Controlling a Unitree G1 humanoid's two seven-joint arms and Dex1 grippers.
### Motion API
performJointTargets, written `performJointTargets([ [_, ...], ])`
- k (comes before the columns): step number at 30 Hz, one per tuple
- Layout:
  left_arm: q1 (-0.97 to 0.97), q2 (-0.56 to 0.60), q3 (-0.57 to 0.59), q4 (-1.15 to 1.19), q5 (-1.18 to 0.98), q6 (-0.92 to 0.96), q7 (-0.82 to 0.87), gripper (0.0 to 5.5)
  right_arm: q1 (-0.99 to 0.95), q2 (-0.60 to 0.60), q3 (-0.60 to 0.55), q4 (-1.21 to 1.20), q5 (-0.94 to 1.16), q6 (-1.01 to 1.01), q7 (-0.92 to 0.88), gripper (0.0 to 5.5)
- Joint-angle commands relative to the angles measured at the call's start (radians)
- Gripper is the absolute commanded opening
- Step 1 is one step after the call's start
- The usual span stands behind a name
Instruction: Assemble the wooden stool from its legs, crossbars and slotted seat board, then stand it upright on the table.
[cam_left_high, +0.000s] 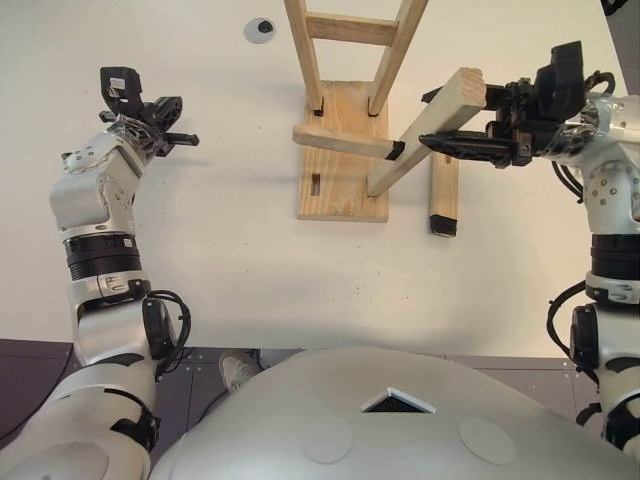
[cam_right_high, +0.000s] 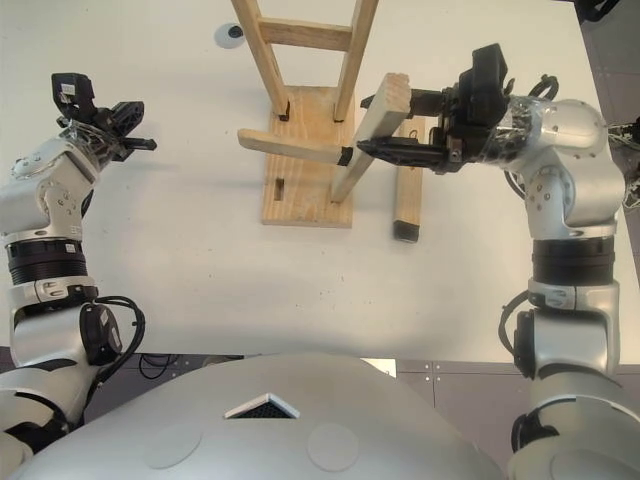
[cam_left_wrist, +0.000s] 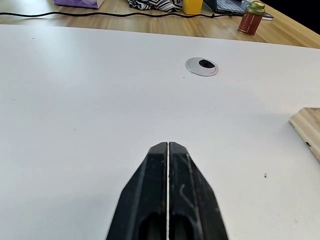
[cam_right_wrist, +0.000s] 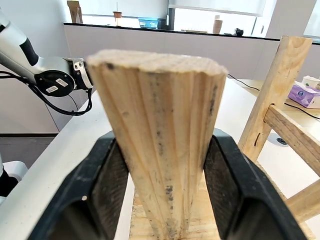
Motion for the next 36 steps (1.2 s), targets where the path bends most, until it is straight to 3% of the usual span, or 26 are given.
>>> performJointTargets([
  [1, -0.001, 0.001, 0.011, 0.005, 0.002, -0.007, 0.017, 0.0, 0.034, 0.007, 0.032, 0.002, -0.026, 0.066, -0.023, 2.53],
  [6, -0.012, 0.003, 0.012, 0.022, 0.004, -0.017, 0.024, 0.0, 0.022, -0.028, 0.037, -0.022, -0.031, 0.123, -0.007, 3.38],
  [9, -0.015, 0.001, 0.008, 0.027, 0.005, -0.022, 0.024, 0.0, 0.054, -0.069, 0.063, -0.028, -0.109, 0.097, 0.0, 3.38],
  [13, -0.018, 0.011, -0.004, 0.013, 0.01, -0.02, 0.017, 0.0, 0.254, -0.139, 0.068, -0.14, -0.194, 0.069, -0.042, 3.38],
  [15, -0.016, 0.018, -0.006, 0.002, 0.011, -0.013, 0.015, 0.0, 0.35, -0.122, 0.049, -0.185, -0.236, 0.065, -0.144, 3.38],
  [19, 0.002, -0.001, 0.003, -0.066, 0.002, 0.005, 0.045, 0.0, 0.416, 0.0, -0.064, -0.25, -0.159, 0.23, -0.41, 4.0],
  [23, 0.099, -0.056, 0.016, -0.168, -0.006, 0.004, 0.102, 0.0, 0.405, 0.109, -0.164, -0.251, -0.154, 0.372, -0.685, 4.63],
  [27, 0.183, -0.136, 0.047, -0.237, -0.027, -0.015, 0.17, 0.0, 0.363, 0.234, -0.184, -0.267, -0.226, 0.441, -0.967, 4.69],
  [36, 0.22, -0.228, 0.071, -0.312, -0.039, -0.024, 0.268, 0.0, 0.369, 0.248, -0.058, -0.31, -0.269, 0.617, -1.026, 4.69],
])
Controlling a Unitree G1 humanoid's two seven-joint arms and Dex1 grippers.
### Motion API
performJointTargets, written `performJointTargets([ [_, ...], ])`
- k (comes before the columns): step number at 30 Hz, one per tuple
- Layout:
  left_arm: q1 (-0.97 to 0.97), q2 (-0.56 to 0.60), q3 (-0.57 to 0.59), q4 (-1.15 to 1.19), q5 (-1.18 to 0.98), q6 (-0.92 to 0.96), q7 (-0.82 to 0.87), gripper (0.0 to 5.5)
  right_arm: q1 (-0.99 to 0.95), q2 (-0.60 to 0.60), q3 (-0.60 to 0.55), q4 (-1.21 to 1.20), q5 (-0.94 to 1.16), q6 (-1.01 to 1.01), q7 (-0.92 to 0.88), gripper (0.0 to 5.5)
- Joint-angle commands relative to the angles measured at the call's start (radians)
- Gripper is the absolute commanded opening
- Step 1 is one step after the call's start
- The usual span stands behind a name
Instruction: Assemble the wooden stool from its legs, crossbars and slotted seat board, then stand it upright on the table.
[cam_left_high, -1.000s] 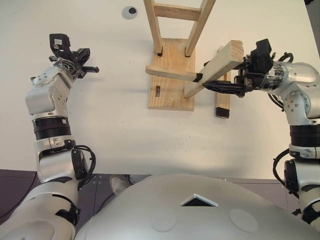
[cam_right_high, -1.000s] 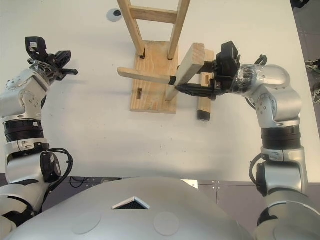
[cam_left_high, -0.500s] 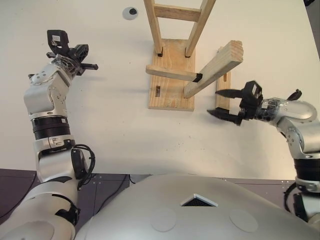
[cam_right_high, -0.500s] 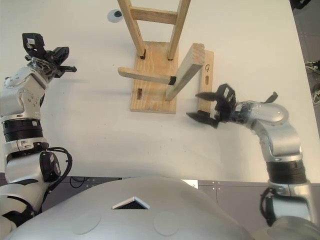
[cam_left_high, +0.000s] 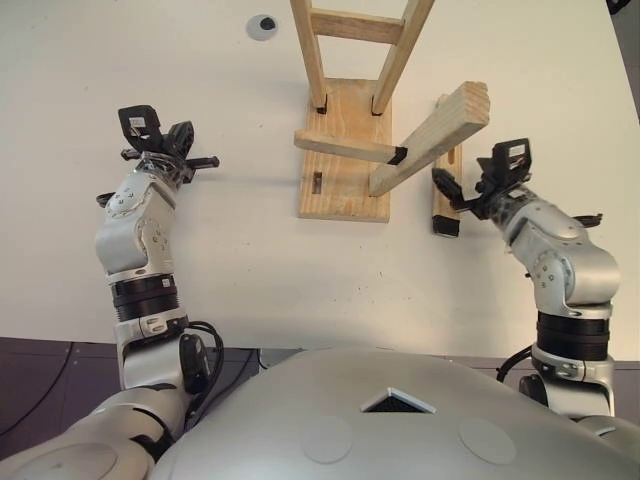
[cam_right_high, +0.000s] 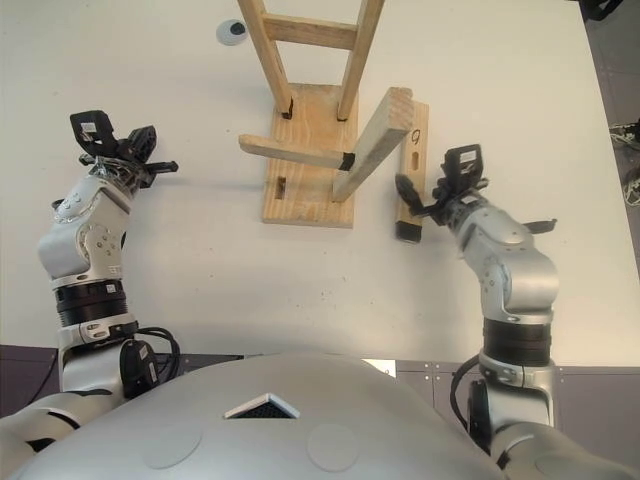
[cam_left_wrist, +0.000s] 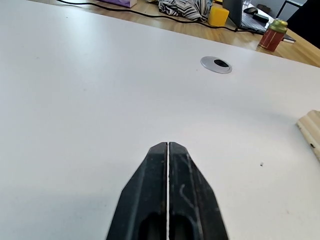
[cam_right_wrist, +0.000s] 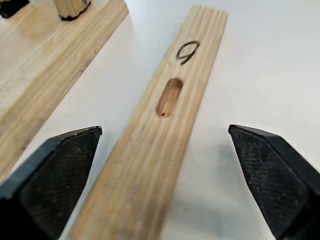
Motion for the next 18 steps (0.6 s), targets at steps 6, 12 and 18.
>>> performJointTargets([
  [6, 0.098, -0.084, 0.009, -0.15, 0.001, -0.006, 0.092, 0.0, -0.043, -0.134, 0.016, -0.027, -0.012, 0.165, 0.065, 4.35],
  [12, 0.06, -0.129, -0.002, -0.266, 0.02, -0.041, 0.173, 0.0, -0.085, -0.251, 0.059, 0.065, -0.059, 0.143, 0.154, 3.43],
  [18, -0.013, -0.142, 0.042, -0.393, -0.057, -0.078, 0.194, 0.0, -0.143, -0.28, 0.079, 0.199, -0.114, 0.024, 0.205, 2.61],
])
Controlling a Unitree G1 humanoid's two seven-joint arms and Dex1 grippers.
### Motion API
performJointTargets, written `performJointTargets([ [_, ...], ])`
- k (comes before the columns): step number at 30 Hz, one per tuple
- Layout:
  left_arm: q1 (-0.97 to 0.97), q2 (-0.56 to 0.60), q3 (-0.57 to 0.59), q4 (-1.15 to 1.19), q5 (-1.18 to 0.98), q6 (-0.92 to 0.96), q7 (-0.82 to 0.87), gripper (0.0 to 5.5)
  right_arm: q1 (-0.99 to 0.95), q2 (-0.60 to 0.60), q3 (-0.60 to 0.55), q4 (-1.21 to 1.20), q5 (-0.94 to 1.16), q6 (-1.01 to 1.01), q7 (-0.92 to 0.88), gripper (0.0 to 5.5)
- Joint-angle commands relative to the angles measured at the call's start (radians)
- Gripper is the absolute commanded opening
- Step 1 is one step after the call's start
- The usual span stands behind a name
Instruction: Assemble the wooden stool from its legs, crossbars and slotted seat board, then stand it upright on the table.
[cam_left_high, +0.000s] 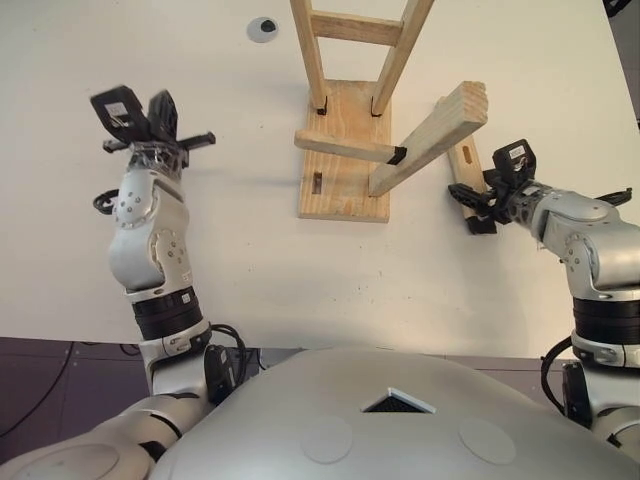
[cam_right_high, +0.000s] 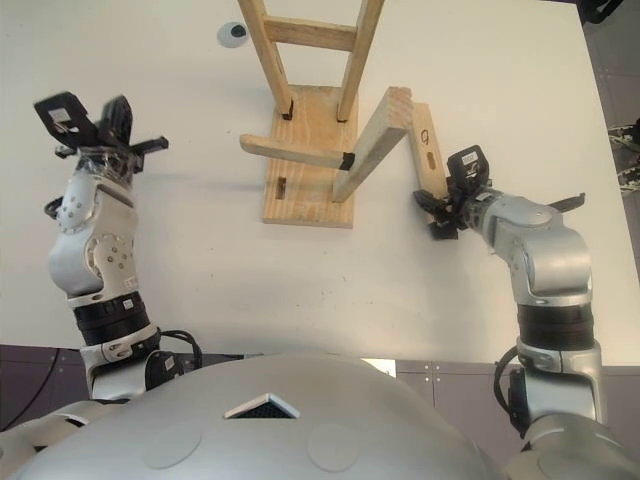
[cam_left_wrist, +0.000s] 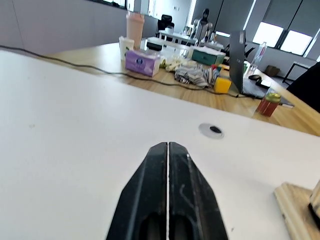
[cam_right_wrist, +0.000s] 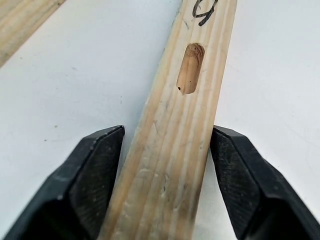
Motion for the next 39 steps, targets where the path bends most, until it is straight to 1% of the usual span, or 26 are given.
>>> performJointTargets([
  [1, -0.04, -0.016, 0.033, -0.092, -0.064, -0.026, 0.009, 0.0, -0.04, -0.026, 0.02, 0.088, -0.04, -0.043, 0.025, 2.43],
  [3, -0.063, -0.005, 0.052, -0.119, -0.116, -0.047, -0.023, 0.0, -0.046, -0.022, 0.018, 0.098, -0.046, -0.078, 0.028, 2.15],
  [4, -0.075, 0.004, 0.058, -0.115, -0.132, -0.06, -0.039, 0.0, -0.035, -0.016, 0.008, 0.101, -0.051, -0.099, 0.017, 2.09],
  [8, -0.119, -0.001, 0.031, -0.097, -0.188, -0.08, -0.088, 0.0, 0.004, 0.055, -0.072, 0.099, -0.049, -0.214, -0.057, 2.07],
  [10, -0.117, 0.01, -0.008, -0.13, -0.242, -0.052, -0.151, 0.0, -0.176, 0.091, -0.131, 0.156, -0.036, -0.307, -0.096, 2.06],
  [12, -0.098, 0.01, 0.006, -0.171, -0.372, -0.024, -0.212, 0.29, -0.449, 0.119, -0.173, 0.231, -0.001, -0.346, -0.114, 2.06],
  [13, -0.104, 0.01, 0.02, -0.177, -0.425, -0.018, -0.227, 0.48, -0.543, 0.125, -0.183, 0.231, 0.021, -0.362, -0.096, 2.06],
  [14, -0.124, 0.014, 0.028, -0.16, -0.463, -0.01, -0.241, 0.68, -0.586, 0.125, -0.195, 0.205, 0.037, -0.371, -0.085, 2.06],
  [16, -0.198, 0.051, 0.049, -0.135, -0.575, 0.028, -0.272, 1.0, -0.669, 0.123, -0.195, 0.147, 0.138, -0.396, 0.055, 2.06],
  [19, -0.294, 0.126, 0.076, -0.151, -0.871, 0.137, -0.318, 1.41, -0.784, 0.132, -0.166, 0.173, 0.347, -0.35, 0.365, 2.06],
  [22, -0.37, 0.18, 0.122, -0.117, -1.108, 0.175, -0.305, 1.86, -0.861, 0.173, -0.136, 0.165, 0.521, -0.247, 0.526, 2.05],
  [25, -0.412, 0.212, 0.13, -0.117, -1.251, 0.181, -0.279, 2.21, -0.887, 0.201, -0.129, 0.159, 0.642, -0.144, 0.599, 2.05],
  [29, -0.453, 0.268, 0.102, -0.117, -1.361, 0.197, -0.261, 2.81, -0.9, 0.191, -0.114, 0.183, 0.687, -0.07, 0.64, 2.05],
  [34, -0.464, 0.303, 0.066, -0.171, -1.376, 0.188, -0.235, 2.85, -0.91, 0.205, -0.063, 0.185, 0.676, -0.045, 0.691, 2.05],
  [39, -0.433, 0.287, 0.019, -0.224, -1.359, 0.163, -0.233, 2.85, -0.92, 0.207, 0.004, 0.196, 0.632, -0.052, 0.732, 2.04],
])
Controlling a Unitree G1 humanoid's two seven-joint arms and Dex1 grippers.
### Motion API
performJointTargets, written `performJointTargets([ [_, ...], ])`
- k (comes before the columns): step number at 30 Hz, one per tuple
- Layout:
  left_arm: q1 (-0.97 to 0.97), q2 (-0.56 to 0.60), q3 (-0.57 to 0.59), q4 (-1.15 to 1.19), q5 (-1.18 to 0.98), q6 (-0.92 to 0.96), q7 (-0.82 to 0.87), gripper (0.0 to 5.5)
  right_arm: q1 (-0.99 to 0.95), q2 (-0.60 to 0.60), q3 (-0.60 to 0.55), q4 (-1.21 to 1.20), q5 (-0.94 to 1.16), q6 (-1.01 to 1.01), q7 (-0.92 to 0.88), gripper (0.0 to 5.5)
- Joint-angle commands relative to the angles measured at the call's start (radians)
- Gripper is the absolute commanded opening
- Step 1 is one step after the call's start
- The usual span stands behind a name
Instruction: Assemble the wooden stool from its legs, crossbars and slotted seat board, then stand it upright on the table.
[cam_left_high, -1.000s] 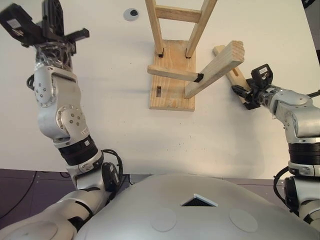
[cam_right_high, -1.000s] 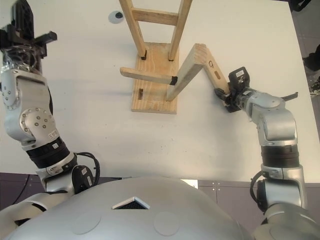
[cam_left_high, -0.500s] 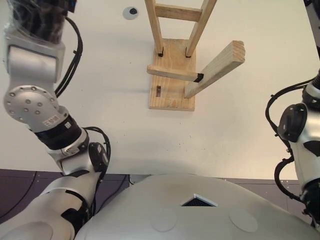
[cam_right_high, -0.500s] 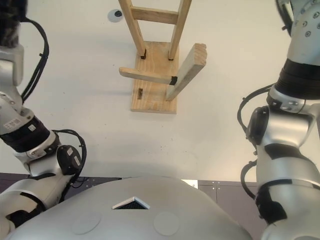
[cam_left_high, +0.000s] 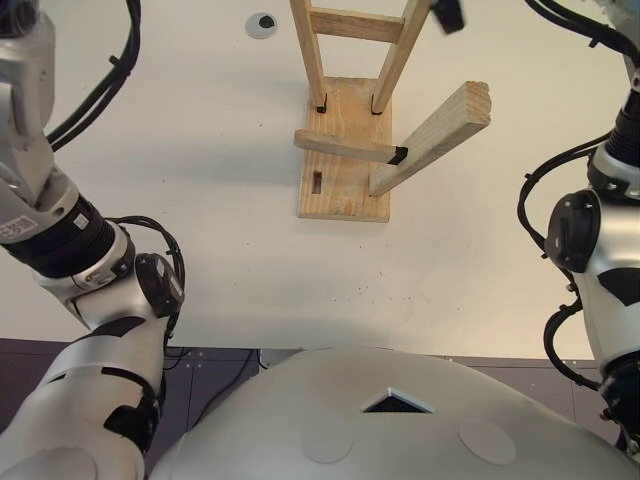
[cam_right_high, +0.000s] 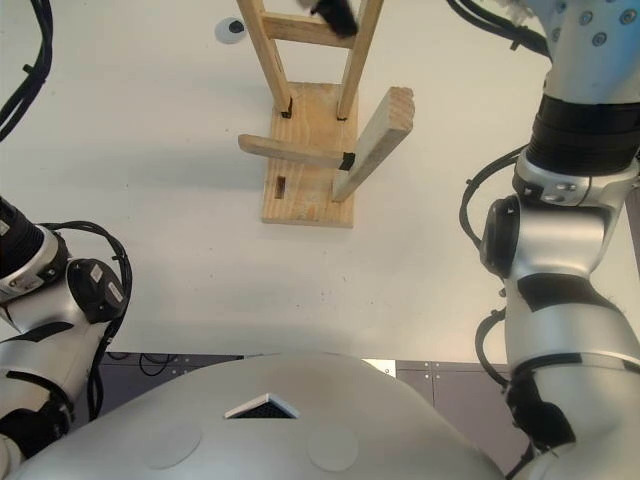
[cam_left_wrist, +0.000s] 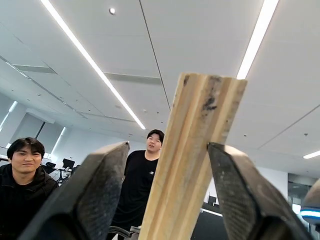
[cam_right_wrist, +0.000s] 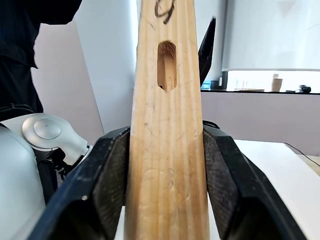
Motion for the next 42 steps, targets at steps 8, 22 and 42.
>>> performJointTargets([
  [8, 0.046, -0.011, -0.058, -0.029, 0.063, -0.056, -0.027, 2.68, -0.029, -0.01, 0.091, -0.017, -0.098, -0.039, 0.06, 2.04],
  [22, 0.094, 0.049, -0.128, -0.059, 0.165, -0.031, -0.067, 3.12, -0.033, -0.059, 0.121, 0.039, -0.279, -0.161, 0.159, 2.02],
  [42, 0.115, 0.083, -0.107, -0.012, 0.171, -0.018, -0.182, 2.49, 0.009, -0.118, 0.154, 0.039, -0.385, -0.264, 0.284, 2.02],
])
